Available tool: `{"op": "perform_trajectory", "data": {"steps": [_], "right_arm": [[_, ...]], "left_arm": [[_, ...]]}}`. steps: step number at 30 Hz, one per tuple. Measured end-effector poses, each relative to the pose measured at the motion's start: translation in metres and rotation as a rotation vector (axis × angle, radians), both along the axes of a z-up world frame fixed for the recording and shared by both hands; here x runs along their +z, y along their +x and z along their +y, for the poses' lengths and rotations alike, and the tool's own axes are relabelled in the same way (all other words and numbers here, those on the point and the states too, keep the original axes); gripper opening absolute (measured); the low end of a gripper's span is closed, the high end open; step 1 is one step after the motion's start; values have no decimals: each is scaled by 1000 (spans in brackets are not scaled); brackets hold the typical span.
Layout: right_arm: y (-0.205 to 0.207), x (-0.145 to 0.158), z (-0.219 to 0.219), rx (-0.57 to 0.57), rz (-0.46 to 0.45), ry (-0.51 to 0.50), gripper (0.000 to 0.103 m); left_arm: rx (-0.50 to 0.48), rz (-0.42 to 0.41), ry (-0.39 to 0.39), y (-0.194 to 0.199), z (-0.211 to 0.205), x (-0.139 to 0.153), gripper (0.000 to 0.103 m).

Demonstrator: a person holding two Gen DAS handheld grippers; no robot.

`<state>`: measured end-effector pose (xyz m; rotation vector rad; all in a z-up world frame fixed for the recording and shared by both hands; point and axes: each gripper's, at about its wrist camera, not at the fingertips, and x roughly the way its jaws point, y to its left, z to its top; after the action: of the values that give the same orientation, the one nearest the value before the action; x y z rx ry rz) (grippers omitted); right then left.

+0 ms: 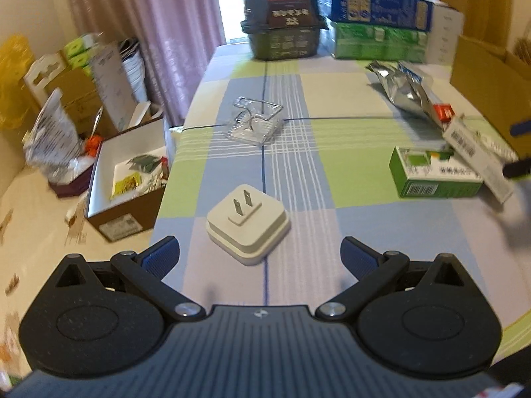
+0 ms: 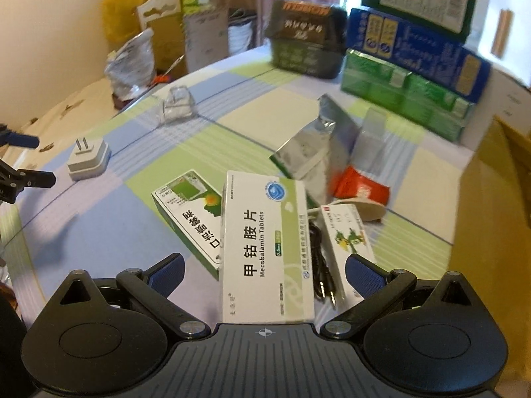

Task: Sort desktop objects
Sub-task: 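Grasp the white plug adapter with the left tool while the right tool grasps the white medicine box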

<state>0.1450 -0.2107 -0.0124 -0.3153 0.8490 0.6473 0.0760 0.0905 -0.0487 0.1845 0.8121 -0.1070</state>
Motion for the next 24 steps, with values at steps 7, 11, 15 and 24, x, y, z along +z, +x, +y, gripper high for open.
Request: {"op": "perform_trajectory", "data": {"steps": [7,11,15,24], "right_arm": [[19,-12,6,45,57,3,100],[29,-16,7,43,91,10,91],[34,-19,7,39,118,20,83],[34,-20,6,26,122,27,70]], "left_arm": [[-137,29,51,21,14,-9,101],[-214,42,45,34,22,-11,101],[-304,66,49,48,26,-15,101],[-406,133,47,76,27,-34,90]]}}
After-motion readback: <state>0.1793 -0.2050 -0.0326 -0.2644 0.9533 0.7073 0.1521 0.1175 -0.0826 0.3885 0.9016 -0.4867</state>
